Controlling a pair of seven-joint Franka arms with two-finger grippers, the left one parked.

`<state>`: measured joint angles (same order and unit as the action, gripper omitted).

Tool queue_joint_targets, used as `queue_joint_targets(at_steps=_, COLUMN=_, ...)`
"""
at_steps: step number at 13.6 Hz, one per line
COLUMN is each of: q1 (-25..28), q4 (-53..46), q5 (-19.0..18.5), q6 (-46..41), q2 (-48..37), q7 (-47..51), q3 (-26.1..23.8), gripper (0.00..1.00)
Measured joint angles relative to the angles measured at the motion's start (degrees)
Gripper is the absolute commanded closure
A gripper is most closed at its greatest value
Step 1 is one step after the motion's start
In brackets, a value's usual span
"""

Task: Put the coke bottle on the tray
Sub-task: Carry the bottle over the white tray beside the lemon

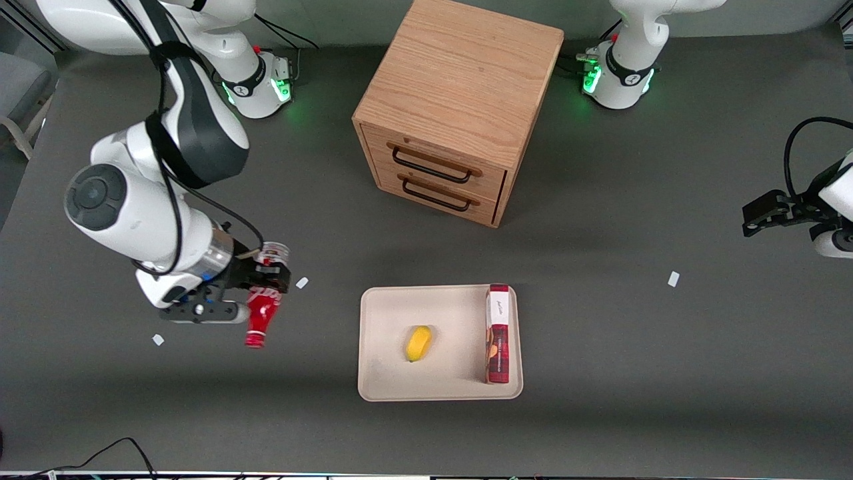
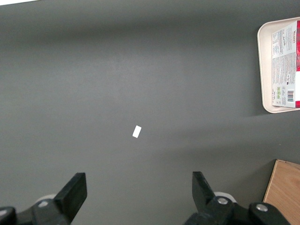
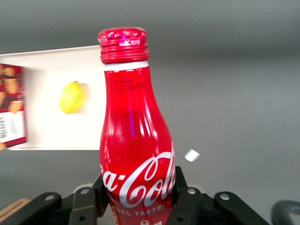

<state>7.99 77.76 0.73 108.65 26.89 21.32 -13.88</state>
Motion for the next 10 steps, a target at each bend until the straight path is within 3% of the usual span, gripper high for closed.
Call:
queue_joint_targets(at_steps=3, q1=1.20, q4=-9.06, q5=0.00, q6=2.25, q2=12.77, q7=0.23, q3=-4.80, gripper=1.00)
queue_joint_targets(at_steps=6, q1=3.10, q4=-12.93, q5=0.00, q6=10.16, q2=24.42, q7=3.19, q3=-5.33, gripper=1.00)
queue_joint_targets(at_steps=10, q1=4.10, q4=-14.24, q5=-0.13, q6=18.26, q2=32.36, q7=7.36, q3=-5.39, gripper=1.00)
